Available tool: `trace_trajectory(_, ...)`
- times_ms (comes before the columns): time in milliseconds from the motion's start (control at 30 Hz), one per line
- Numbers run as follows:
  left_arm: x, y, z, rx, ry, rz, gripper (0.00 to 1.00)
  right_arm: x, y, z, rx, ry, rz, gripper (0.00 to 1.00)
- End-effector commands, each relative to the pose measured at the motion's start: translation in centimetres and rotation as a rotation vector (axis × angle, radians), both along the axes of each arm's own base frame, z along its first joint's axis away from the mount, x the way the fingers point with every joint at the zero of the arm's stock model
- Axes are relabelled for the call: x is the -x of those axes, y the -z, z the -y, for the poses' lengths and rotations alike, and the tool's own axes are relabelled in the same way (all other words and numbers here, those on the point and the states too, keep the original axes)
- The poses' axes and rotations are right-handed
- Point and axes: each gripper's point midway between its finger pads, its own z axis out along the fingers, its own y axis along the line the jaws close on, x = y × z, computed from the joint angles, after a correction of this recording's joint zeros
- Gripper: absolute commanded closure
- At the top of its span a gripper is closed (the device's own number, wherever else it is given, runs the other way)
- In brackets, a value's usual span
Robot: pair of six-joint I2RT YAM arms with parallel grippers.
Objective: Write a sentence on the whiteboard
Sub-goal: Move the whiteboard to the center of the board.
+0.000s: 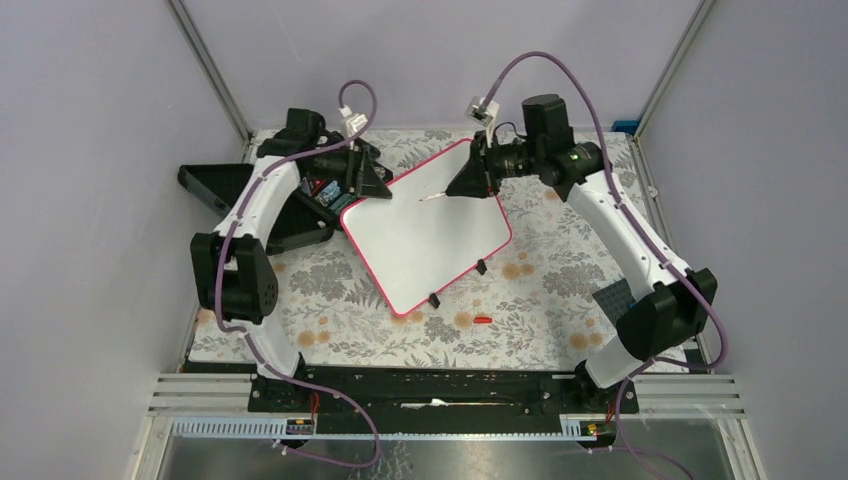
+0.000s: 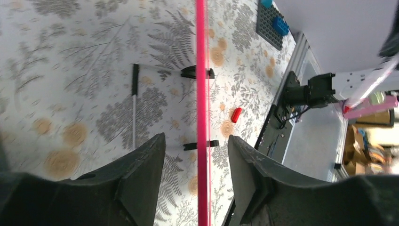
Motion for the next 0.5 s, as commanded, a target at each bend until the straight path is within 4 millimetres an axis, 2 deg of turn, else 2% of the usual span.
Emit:
trace_trajectory(0,-0.4,-1.0,3.1,0.054,0.096,0.014,0.49,1.6,-3.1,2.3,-0.067,-0.005,0.011,1.00)
trace_trajectory(133,-0.4,-0.6,4.9,0.080,0.143,-0.017,0.62,2.0,-3.9,3.4,-0.075,0.001,0.014,1.00)
trace_trajectory(300,0.2,0.7,6.7,0.062,0.203,-0.058,0.79,2.5,-4.3,3.9,-0.074,-0.002,0.015,1.00)
trace_trajectory(467,1.2,2.1,7.6,0.043,0.244,-0.097,0.90,2.9,-4.4,4.1,-0.069,-0.005,0.010,1.00)
